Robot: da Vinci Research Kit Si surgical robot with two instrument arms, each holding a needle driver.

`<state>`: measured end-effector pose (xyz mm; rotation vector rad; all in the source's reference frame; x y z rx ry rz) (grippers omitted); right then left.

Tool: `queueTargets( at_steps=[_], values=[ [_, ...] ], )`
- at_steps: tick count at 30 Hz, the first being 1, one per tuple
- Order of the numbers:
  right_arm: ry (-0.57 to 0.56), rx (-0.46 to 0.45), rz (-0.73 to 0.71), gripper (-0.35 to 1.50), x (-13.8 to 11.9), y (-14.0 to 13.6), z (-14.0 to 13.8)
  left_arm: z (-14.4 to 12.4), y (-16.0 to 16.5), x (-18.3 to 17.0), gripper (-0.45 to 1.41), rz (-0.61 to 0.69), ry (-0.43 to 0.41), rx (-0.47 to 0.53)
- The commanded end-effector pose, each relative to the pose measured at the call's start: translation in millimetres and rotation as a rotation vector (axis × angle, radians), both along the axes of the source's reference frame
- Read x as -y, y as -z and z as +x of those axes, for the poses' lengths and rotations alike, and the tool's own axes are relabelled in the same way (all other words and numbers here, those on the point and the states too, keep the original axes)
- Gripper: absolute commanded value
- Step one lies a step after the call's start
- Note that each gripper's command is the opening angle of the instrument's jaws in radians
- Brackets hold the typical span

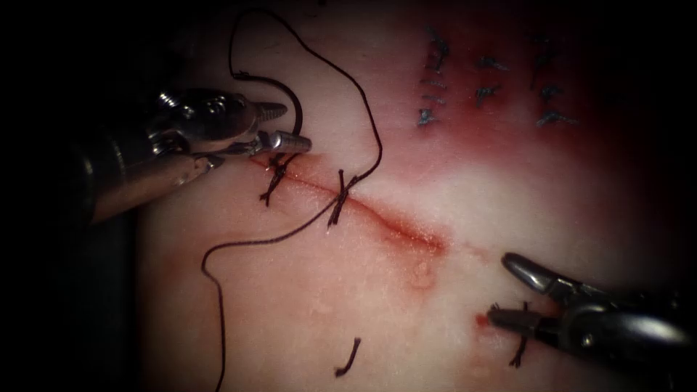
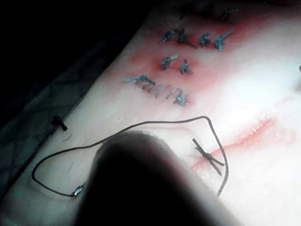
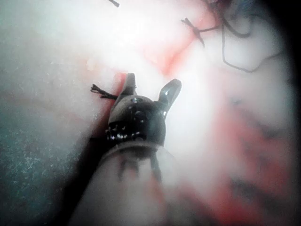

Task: Wound Closure
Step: Grasp the needle near the tip with the left gripper.

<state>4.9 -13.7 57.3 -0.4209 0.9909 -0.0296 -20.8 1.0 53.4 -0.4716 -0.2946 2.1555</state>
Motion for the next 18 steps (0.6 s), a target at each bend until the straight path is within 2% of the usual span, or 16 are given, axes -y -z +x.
queueTargets(
  at_steps=[1,2,7,9,12,14,17,18],
  values=[
    [0.0,-0.002,0.0,1.41,-0.2,-0.5,0.5,-0.5,-0.9,-0.6,0.69,0.004,0.0,-0.008],
    [0.0,-0.002,-0.001,1.41,-0.2,-0.5,0.5,-0.6,-2.1,-0.5,0.69,0.015,-0.003,-0.014],
    [0.0,-0.002,-0.002,1.41,-0.1,-0.6,0.6,-1.0,-4.1,0.6,0.7,0.065,-0.015,-0.015],
    [0.0,-0.001,-0.003,1.41,0.0,-0.6,0.6,-1.4,-4.7,0.3,0.64,0.078,-0.009,0.005],
    [-0.001,-0.001,-0.005,1.41,0.3,-0.7,0.7,-1.7,-4.8,-0.3,0.34,0.109,-0.011,0.045],
    [0.001,0.001,-0.005,1.41,0.4,-0.7,0.7,-1.8,-4.6,-1.0,0.0,0.096,0.018,0.084],
    [0.0,0.001,0.0,1.41,0.5,-0.7,0.7,-1.7,-4.2,-2.0,-0.24,0.046,-0.003,0.123],
    [0.002,0.002,0.001,1.41,0.5,-0.8,0.8,-1.6,-4.0,-2.2,-0.27,0.034,-0.01,0.13]
  ],
)
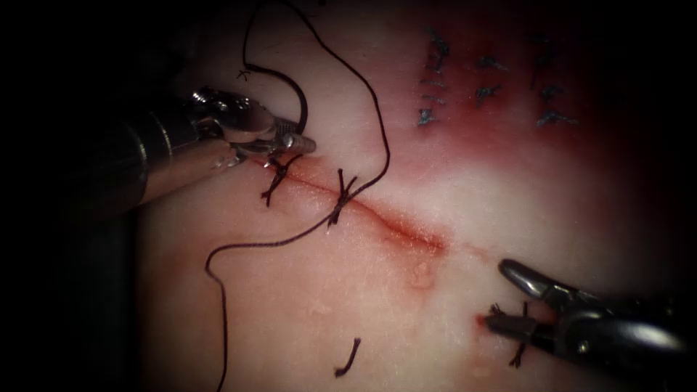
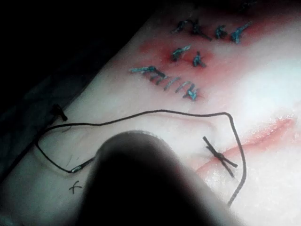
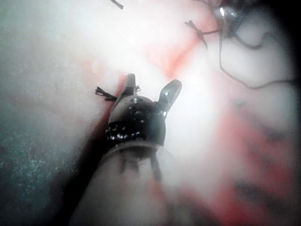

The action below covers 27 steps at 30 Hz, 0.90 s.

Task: Wound Closure
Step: Grasp the needle near the tip with the left gripper, then pass the needle to the right tool.

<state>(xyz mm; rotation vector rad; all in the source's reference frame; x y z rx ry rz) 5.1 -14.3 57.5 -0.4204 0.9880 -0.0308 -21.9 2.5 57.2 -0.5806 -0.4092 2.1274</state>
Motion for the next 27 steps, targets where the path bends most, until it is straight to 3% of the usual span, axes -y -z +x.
queueTargets(
  at_steps=[1,8,12,16,19,24,25,27],
  values=[
    [0.003,0.001,0.002,1.41,-0.1,-0.6,0.6,-0.5,-0.1,-1.0,-0.32,-0.025,-0.01,0.017],
    [-0.027,-0.018,0.06,1.38,0.1,-0.1,0.9,-0.9,3.2,-2.7,-0.35,-0.189,-0.072,0.076],
    [-0.114,-0.078,0.194,1.2,0.0,1.6,0.2,-1.6,6.0,-2.4,-0.35,-0.34,-0.082,0.062],
    [-0.285,-0.147,0.321,1.18,-0.9,4.5,-0.6,-3.2,9.6,-0.6,-0.35,-0.491,-0.092,-0.009],
    [-0.348,-0.144,0.396,1.16,-1.9,7.0,-1.0,-4.4,11.9,1.2,-0.35,-0.589,-0.105,-0.067],
    [-0.516,-0.208,0.501,1.21,-4.7,12.2,-1.2,-7.0,14.9,6.4,-0.35,-0.751,-0.138,-0.226],
    [-0.586,-0.251,0.561,1.16,-5.4,13.1,-1.1,-7.5,15.0,7.8,-0.35,-0.79,-0.154,-0.257],
    [-0.676,-0.3,0.667,0.59,-5.9,13.6,-0.7,-8.0,14.7,9.2,-0.35,-0.849,-0.164,-0.303]
  ],
)
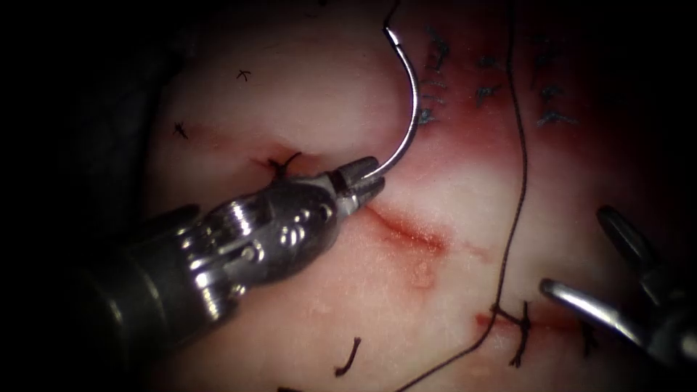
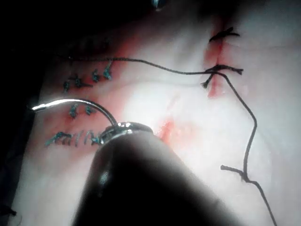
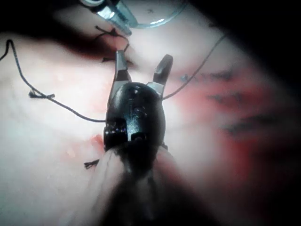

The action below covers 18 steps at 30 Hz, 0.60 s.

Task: Wound Closure
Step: Pass the needle to the right tool.

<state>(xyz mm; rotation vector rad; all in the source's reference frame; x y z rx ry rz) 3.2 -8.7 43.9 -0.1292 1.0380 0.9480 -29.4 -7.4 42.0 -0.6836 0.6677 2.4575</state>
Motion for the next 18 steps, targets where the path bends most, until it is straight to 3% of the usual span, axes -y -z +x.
queueTargets(
  at_steps=[1,2,3,6,9,11,12,13,18],
  values=[
    [-0.042,-0.017,0.039,0.41,-0.4,0.0,1.4,-0.7,-0.7,0.0,-0.35,-0.031,0.004,-0.027],
    [-0.071,-0.024,0.062,0.52,-0.6,0.0,1.7,-0.9,-0.9,0.6,-0.35,-0.065,0.002,-0.051],
    [-0.105,-0.029,0.083,0.83,-0.7,-0.1,2.1,-1.1,-1.0,1.0,-0.35,-0.088,0.001,-0.066],
    [-0.164,-0.022,0.132,1.1,-1.1,-0.8,3.4,-1.4,-1.4,1.9,-0.35,-0.15,-0.002,-0.113],
    [-0.242,-0.033,0.179,1.1,-1.4,-1.5,4.7,-1.6,-1.4,2.5,-0.35,-0.204,0.009,-0.152],
    [-0.276,-0.029,0.195,0.96,-1.4,-1.8,5.5,-1.7,-1.3,2.9,-0.35,-0.239,0.019,-0.181],
    [-0.304,-0.005,0.197,0.71,-1.6,-2.0,6.6,-2.0,-1.1,3.3,-0.35,-0.281,0.034,-0.221],
    [-0.318,0.01,0.197,0.59,-1.7,-2.0,7.0,-2.2,-1.1,3.5,-0.35,-0.299,0.038,-0.238],
    [-0.395,0.071,0.2,0.71,-2.3,-2.2,10.4,-2.8,-0.7,4.6,-0.35,-0.37,0.066,-0.272]
  ],
)
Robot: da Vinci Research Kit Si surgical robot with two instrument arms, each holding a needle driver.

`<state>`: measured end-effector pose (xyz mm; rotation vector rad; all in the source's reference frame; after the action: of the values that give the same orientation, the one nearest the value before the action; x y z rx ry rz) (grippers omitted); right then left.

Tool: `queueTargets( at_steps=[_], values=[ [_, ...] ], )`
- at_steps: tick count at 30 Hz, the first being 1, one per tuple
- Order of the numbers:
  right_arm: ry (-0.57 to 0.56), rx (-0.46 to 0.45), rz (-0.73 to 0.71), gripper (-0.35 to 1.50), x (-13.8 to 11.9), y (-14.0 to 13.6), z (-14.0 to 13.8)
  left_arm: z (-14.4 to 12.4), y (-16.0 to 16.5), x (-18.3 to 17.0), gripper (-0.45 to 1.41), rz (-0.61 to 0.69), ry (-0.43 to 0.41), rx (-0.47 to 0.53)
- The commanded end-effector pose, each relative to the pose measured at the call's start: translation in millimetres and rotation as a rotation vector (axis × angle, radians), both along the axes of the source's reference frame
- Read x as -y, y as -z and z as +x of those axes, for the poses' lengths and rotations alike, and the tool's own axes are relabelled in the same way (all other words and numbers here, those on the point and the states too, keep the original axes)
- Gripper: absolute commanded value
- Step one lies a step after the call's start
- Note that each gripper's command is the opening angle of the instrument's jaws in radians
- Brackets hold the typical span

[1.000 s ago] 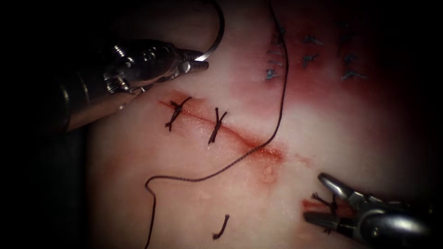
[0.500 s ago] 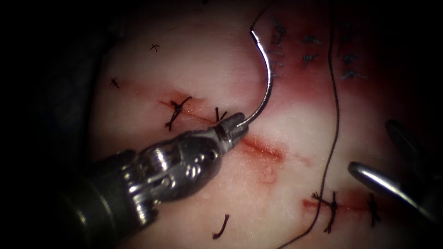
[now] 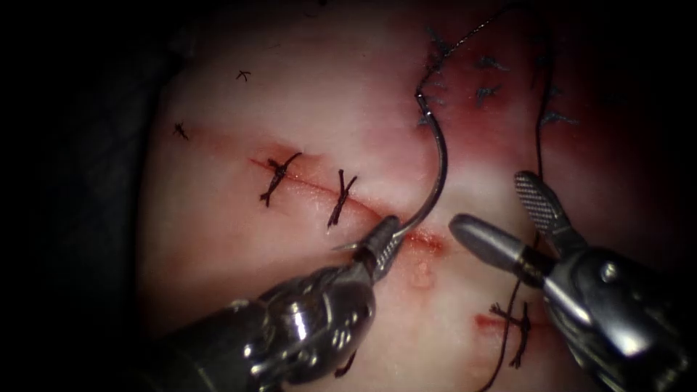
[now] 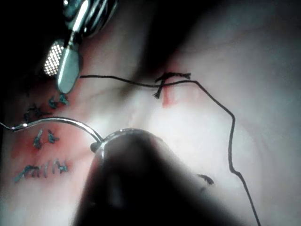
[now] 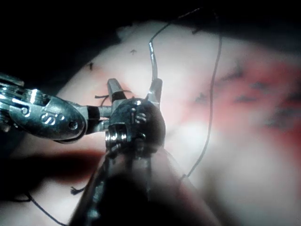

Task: Wound Closure
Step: Pass the needle to the right tool.

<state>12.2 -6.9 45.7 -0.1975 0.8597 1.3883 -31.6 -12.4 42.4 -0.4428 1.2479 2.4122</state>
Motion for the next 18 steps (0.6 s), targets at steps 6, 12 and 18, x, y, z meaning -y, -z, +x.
queueTargets(
  at_steps=[6,12,18],
  values=[
    [-0.053,0.08,-0.001,0.91,-1.4,-1.7,4.5,-0.7,0.3,0.0,-0.35,-0.071,0.0,-0.013],
    [-0.105,0.243,-0.02,1.03,-1.7,-2.5,5.0,0.0,0.6,0.1,-0.35,-0.178,0.006,-0.059],
    [-0.12,0.268,-0.025,1.08,-1.8,-2.2,5.4,0.5,0.1,-0.1,-0.35,-0.222,-0.017,-0.086]
  ],
)
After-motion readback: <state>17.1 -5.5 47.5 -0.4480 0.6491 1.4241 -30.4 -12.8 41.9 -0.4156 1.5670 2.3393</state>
